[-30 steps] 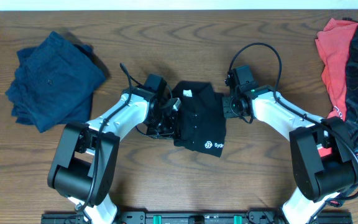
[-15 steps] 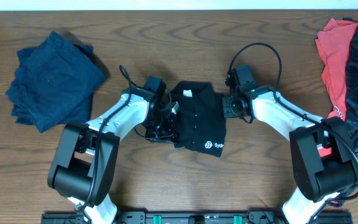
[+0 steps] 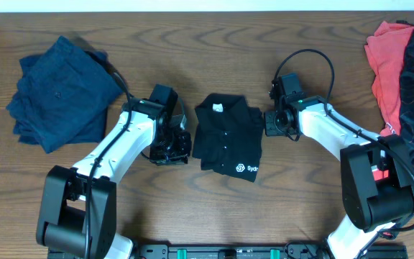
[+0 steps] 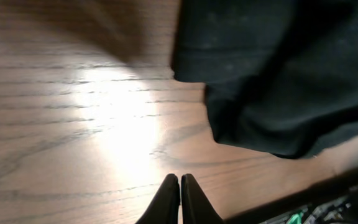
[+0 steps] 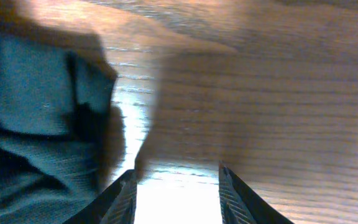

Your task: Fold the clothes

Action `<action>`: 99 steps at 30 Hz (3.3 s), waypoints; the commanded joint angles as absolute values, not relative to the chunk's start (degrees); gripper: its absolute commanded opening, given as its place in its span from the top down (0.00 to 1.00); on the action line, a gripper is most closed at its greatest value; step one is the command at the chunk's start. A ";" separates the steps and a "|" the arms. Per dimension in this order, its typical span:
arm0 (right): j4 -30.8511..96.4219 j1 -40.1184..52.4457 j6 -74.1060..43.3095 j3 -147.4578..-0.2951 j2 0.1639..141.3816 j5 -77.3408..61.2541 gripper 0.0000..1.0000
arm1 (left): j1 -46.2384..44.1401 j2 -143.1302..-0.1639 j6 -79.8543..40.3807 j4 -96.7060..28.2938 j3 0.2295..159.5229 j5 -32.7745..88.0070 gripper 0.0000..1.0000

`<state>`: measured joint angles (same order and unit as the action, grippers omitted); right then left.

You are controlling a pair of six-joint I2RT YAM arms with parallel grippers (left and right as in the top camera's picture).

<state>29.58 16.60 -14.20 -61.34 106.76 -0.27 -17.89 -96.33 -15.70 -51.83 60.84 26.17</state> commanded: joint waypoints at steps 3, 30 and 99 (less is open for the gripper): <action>30.65 15.81 -13.63 -59.68 109.30 1.06 0.58 | -17.80 -96.33 -16.12 -48.62 60.07 29.95 0.94; 30.72 15.84 -11.73 -59.99 97.32 -14.90 0.53 | -20.73 -96.68 -9.04 -32.12 52.95 39.66 0.47; 26.72 17.63 -12.16 -59.99 106.08 -15.84 0.55 | -22.83 -99.61 -13.02 -34.37 51.22 32.64 0.94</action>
